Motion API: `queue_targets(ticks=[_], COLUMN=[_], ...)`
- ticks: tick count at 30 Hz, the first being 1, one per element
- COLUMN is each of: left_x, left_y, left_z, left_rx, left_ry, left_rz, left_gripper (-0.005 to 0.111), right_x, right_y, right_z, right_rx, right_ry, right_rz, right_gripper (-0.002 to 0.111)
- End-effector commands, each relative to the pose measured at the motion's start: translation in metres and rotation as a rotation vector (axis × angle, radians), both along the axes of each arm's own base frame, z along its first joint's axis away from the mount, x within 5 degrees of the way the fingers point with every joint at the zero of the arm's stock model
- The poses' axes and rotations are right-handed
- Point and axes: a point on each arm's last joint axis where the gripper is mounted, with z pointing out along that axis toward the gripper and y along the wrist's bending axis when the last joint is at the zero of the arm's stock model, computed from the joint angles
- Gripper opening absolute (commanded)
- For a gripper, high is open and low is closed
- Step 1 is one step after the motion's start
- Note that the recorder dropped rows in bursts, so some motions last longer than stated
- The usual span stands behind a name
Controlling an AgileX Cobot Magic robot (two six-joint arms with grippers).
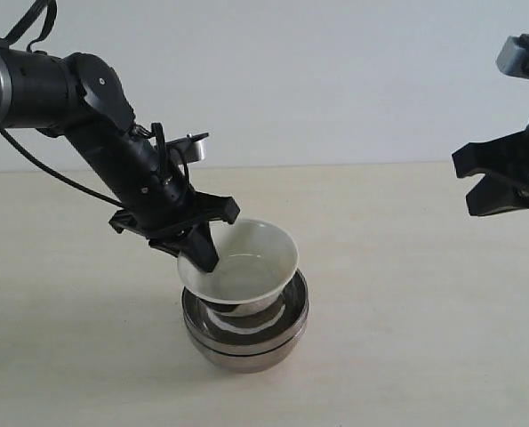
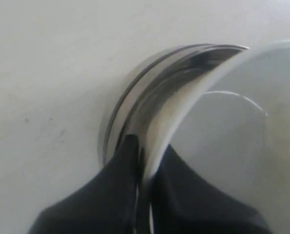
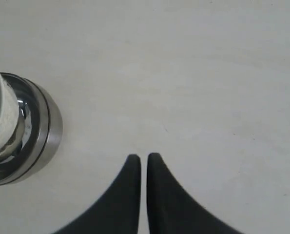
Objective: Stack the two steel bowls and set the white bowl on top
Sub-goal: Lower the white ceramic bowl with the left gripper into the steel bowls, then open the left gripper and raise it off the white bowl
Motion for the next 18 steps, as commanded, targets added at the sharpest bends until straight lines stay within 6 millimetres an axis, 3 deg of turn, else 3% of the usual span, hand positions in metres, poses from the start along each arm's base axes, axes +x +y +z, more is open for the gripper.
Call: queue_targets(ticks=[1, 6, 14, 18], left_x=[-0.003, -0.005, -0.004, -0.004], left_y=[-0.001, -0.002, -0.002, 0.002], left_z=[0.001, 0.001, 0.005, 0.018], left_rx=[-0.003, -0.015, -0.014, 0.015], left_ry=[0.024, 0.043, 0.047, 0.023], left_rz=[0.004, 0.004, -0.004, -0.035], left_gripper=[0.013, 0.042, 0.043, 0.042], right_x=[-0.001, -0.001, -0.001, -0.001], right_y=[-0.001, 0.0, 0.001, 0.001], right_z=[0.002, 0.003, 0.003, 0.003], right_rx=[0.002, 0.011, 0.013, 0.015], right_ry=[-0.019, -0.024, -0.02, -0.02], right_rz=[0.003, 0.013, 0.017, 0.02], right_gripper=[0.0, 0.0, 0.0, 0.0])
